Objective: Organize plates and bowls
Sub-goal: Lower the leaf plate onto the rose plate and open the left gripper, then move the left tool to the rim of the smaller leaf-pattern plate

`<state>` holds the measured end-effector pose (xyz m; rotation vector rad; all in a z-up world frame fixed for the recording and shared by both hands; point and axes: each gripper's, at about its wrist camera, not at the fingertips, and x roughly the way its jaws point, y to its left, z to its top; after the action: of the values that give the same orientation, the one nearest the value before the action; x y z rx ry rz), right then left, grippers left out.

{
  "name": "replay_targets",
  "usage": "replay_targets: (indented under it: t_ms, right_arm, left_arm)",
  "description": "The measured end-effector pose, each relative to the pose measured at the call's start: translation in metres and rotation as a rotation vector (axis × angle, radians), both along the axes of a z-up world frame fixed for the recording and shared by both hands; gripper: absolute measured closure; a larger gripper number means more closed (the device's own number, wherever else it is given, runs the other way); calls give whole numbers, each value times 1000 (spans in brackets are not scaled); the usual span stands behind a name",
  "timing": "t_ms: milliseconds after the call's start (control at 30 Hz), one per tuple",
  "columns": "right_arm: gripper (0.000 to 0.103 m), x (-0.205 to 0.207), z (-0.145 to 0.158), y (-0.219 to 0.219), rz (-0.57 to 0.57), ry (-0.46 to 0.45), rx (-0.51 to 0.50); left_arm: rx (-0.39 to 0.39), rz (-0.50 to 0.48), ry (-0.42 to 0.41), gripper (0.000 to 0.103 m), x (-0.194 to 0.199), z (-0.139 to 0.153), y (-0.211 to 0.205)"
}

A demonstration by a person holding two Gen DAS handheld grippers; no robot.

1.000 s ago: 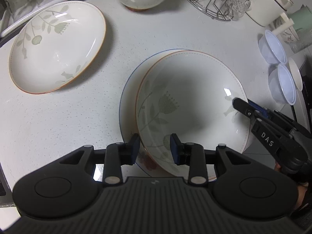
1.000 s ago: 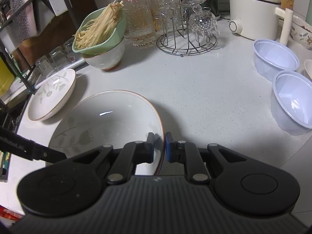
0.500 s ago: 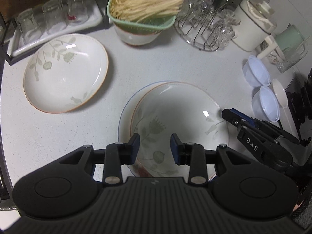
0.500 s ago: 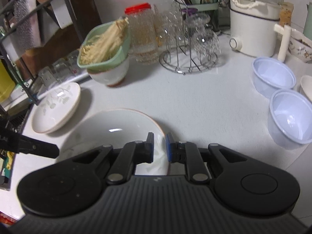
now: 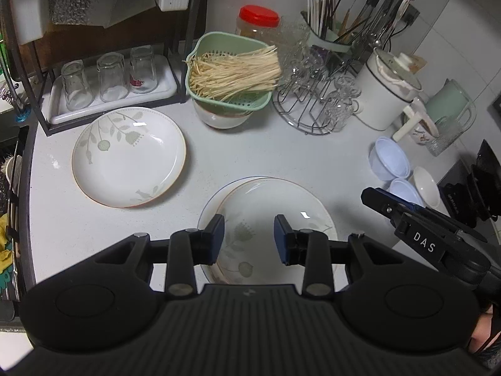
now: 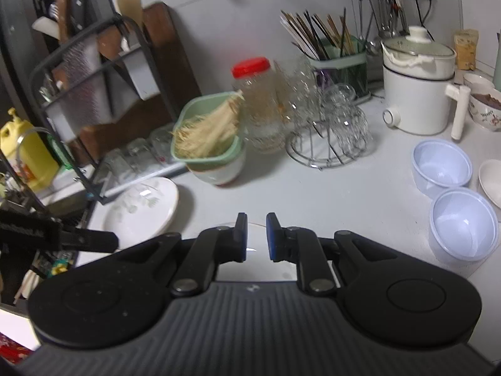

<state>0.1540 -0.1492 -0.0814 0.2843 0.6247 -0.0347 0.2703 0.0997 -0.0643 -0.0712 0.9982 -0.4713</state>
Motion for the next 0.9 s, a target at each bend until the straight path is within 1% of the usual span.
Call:
replay_targets:
  t_ms: [200, 300, 433, 567, 700, 767, 833, 900]
  right_arm:
    - [87, -18, 24, 7, 19, -55, 21]
    - [87, -28, 34, 10, 27, -76, 25]
    - [87, -41, 43, 14, 43, -86, 23]
    - [87, -52, 47, 19, 64, -89, 21]
    - [87, -59, 47, 25, 79, -84, 9]
    - [87, -62, 47, 26, 80, -79, 9]
    - [86, -64, 48, 27, 81, -82, 0]
    - [86, -67, 49, 28, 77, -84, -11]
  left_arm:
    - [5, -13, -69, 57, -25, 17, 1]
    - [8, -2, -104, 53, -34, 25, 3]
    - [-7, 29, -124, 48, -45, 32, 10]
    - [4, 61, -152, 42, -58, 35, 18]
    - [20, 81, -153, 39, -68, 35, 25]
    - [30, 94, -155, 35, -72, 34, 28]
    - [24, 124, -155, 32, -75, 36, 33]
    - [7, 144, -167, 26, -78, 38, 38]
